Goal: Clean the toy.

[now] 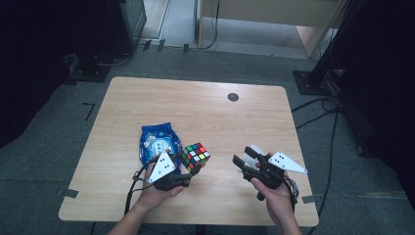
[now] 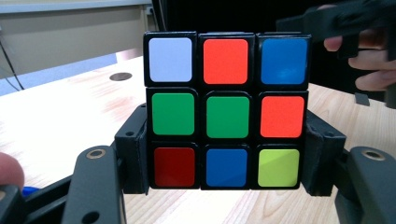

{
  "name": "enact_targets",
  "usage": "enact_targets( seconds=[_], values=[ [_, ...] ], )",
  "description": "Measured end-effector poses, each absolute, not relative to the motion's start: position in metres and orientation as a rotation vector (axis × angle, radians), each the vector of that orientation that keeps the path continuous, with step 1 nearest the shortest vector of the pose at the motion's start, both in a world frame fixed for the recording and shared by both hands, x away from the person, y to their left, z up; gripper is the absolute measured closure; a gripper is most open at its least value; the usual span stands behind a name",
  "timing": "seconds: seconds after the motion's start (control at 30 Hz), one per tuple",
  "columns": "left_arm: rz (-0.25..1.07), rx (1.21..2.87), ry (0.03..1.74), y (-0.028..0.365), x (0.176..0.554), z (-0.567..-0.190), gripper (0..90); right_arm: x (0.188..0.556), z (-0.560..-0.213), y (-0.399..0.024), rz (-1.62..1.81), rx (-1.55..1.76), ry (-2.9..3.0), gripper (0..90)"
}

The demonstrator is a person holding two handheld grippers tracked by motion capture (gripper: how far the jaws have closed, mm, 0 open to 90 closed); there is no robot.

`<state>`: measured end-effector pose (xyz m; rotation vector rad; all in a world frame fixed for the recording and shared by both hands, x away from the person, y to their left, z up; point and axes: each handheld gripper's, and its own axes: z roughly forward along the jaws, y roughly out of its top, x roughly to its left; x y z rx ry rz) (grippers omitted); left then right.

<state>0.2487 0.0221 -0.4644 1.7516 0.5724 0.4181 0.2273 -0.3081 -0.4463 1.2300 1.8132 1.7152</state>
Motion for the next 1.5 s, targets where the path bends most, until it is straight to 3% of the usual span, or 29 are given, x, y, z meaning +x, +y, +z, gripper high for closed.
enact_targets(
  seconds=[0.27,0.5,1.03,1.17,1.4,1.5],
  values=[
    [0.41,1.746,0.589,0.032,0.253,-0.463,34.1,0.243,-0.474,-0.345,1.403,1.284,1.802,39.2],
    [0.404,1.749,0.595,0.035,0.254,-0.464,34.0,0.254,-0.5,-0.344,1.263,1.232,1.961,39.3],
    [0.378,1.761,0.59,0.034,0.254,-0.468,34.0,0.27,-0.521,-0.349,1.124,1.108,2.169,28.6],
    [0.375,1.762,0.589,0.034,0.255,-0.468,34.0,0.272,-0.521,-0.35,1.093,1.13,2.176,33.0],
    [0.375,1.762,0.586,0.034,0.254,-0.468,34.1,0.27,-0.523,-0.348,0.987,1.068,2.214,50.0],
    [0.37,1.762,0.588,0.034,0.254,-0.468,34.0,0.269,-0.523,-0.348,1.01,1.06,2.237,61.2]
  ],
)
